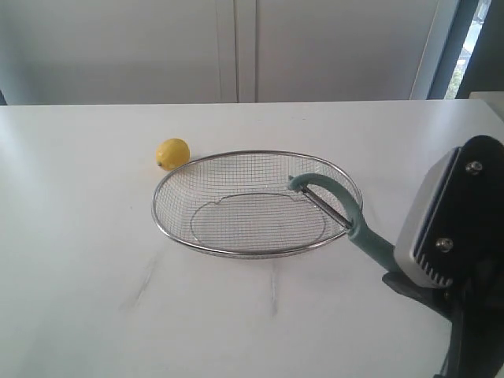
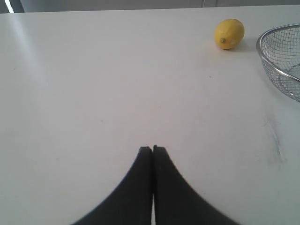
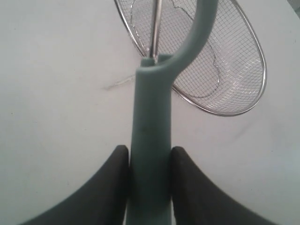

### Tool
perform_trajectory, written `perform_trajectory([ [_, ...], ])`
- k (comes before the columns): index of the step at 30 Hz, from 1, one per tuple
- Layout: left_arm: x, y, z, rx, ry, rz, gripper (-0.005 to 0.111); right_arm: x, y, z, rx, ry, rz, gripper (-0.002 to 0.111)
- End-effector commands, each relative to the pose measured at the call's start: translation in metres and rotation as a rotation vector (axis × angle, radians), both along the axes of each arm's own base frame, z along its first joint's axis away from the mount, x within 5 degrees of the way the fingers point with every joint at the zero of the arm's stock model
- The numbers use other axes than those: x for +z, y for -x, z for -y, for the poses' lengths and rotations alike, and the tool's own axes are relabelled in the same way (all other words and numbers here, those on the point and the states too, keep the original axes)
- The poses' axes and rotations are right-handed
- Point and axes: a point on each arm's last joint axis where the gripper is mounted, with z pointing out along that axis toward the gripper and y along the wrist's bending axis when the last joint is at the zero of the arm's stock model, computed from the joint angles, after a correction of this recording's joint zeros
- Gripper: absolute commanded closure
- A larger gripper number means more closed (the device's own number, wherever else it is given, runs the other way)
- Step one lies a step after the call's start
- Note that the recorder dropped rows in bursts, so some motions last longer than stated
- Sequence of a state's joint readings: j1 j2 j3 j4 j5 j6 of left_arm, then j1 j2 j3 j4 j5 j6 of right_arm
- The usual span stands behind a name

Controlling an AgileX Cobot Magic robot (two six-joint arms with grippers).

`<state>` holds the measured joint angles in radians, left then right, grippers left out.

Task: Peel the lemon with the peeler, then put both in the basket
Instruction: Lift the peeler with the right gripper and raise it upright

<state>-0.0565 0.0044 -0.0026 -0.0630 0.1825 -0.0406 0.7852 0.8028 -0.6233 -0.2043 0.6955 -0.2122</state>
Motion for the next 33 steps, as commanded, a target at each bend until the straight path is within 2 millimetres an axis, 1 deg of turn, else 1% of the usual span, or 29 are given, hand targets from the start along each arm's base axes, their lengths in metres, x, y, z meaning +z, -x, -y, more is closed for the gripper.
perform_trajectory([
  [1, -0.0005, 0.0001, -0.0001, 0.004, 0.003, 0.003, 0.107, 0.0004, 0.0017, 0.0032, -0.01, -0.035, 0.034, 0.108],
  [29, -0.0005, 0.0001, -0.0001, 0.004, 0.003, 0.003, 0.107, 0.0025, 0.0025, 0.0042, -0.021, -0.057, 0.043, 0.108],
  [33, 0.0019, -0.0006, -0.0004, 0.007, 0.005, 0.03, 0.107, 0.0032, 0.0009, 0.0053, -0.071, -0.084, 0.038, 0.108],
])
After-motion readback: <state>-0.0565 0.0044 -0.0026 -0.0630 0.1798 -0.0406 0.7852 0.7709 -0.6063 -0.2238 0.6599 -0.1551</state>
